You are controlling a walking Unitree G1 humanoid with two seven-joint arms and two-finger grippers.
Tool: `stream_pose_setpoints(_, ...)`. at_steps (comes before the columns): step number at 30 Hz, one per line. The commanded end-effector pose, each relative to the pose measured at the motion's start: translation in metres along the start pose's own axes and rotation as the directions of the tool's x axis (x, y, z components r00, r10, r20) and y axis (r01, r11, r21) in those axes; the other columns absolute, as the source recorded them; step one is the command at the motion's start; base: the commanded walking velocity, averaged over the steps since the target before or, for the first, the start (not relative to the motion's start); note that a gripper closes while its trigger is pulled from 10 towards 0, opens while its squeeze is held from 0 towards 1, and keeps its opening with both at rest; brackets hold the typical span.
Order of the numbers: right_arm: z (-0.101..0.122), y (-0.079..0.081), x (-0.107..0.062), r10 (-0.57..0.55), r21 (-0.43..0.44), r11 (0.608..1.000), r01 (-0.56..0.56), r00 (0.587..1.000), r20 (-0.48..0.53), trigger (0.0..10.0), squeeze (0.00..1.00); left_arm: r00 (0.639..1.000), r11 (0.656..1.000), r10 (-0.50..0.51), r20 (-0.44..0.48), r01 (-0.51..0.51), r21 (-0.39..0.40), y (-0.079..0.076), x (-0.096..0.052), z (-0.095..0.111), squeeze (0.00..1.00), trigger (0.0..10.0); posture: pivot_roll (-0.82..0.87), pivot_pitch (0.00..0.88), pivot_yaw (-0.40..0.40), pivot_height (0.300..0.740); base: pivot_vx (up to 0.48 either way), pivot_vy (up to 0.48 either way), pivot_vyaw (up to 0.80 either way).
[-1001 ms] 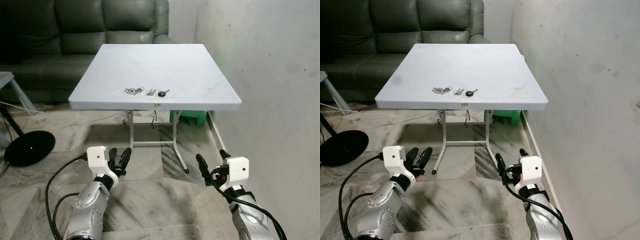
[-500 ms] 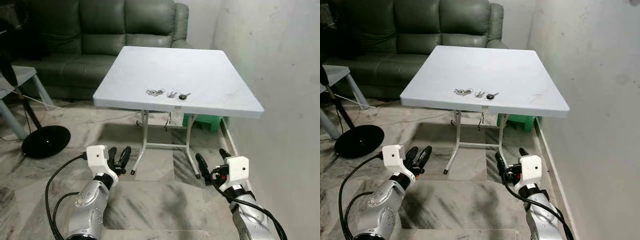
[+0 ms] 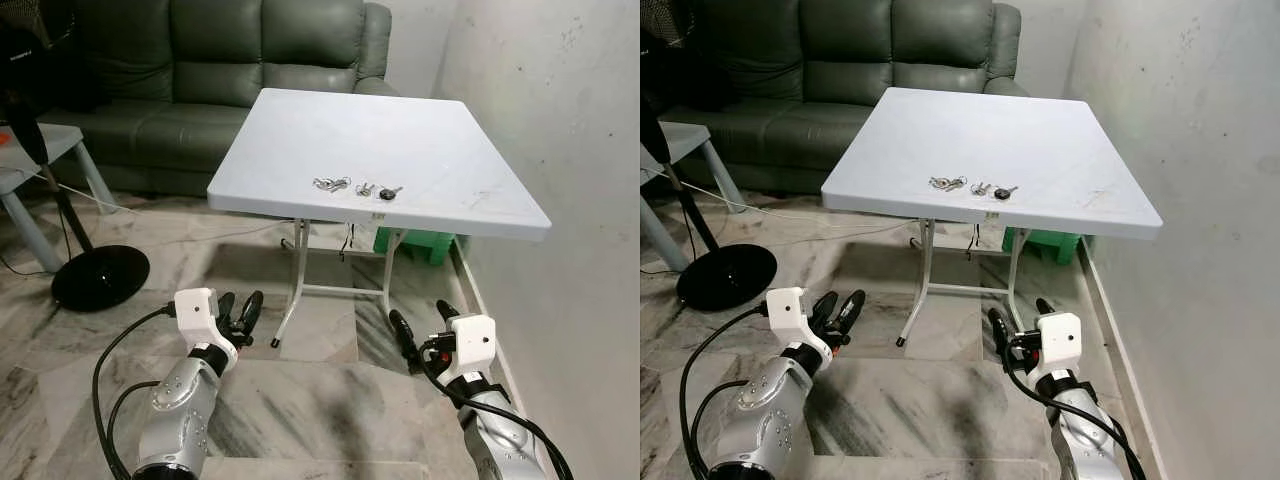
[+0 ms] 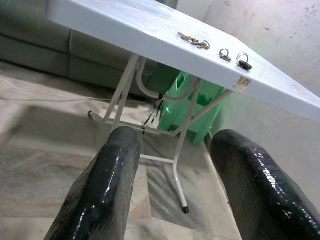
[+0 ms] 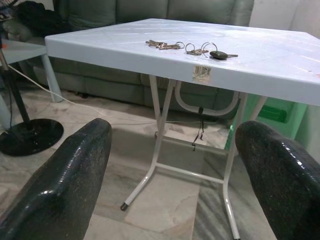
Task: Hang keys on a hook
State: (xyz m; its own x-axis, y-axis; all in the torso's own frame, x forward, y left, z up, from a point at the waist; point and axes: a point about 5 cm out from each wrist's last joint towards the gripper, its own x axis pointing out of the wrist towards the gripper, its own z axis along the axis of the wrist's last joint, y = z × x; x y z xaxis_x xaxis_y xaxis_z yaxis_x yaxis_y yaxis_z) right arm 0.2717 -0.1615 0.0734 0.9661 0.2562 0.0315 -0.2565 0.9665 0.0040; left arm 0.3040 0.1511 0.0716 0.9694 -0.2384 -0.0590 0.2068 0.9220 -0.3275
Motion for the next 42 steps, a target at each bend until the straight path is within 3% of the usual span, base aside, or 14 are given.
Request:
stream_pose_setpoints(1,0.0054,-0.0013,-0.0001,0.005,-0.007,1.000,-0.005,1.000,0.016,10.0,0.00,1.000,1.000,-0.003,0.006,0.003,0.001,-0.0005,0.0032,0.0027,0.00,10.0,0.02,0.000,-0.032,0.740,0.000,0.311,0.00)
stream_pose_setpoints(29,0.0064,-0.0014,0.0007,0.022,-0.012,1.000,-0.022,1.000,0.015,10.0,0.00,1.000,1.000,-0.002,0.018,0.002,-0.001,-0.0004,0.0070,0.0043,0.00,10.0,0.02,0.000,-0.039,0.740,0.000,0.317,0.00)
stream_pose_setpoints(42,0.0082,0.0000,0.0022,0.026,-0.009,1.000,-0.026,0.999,0.023,10.0,0.00,0.999,0.999,-0.024,0.047,0.022,0.041,-0.0034,0.0074,0.0079,0.00,10.0,0.02,0.000,-0.040,0.740,0.059,0.000,0.00)
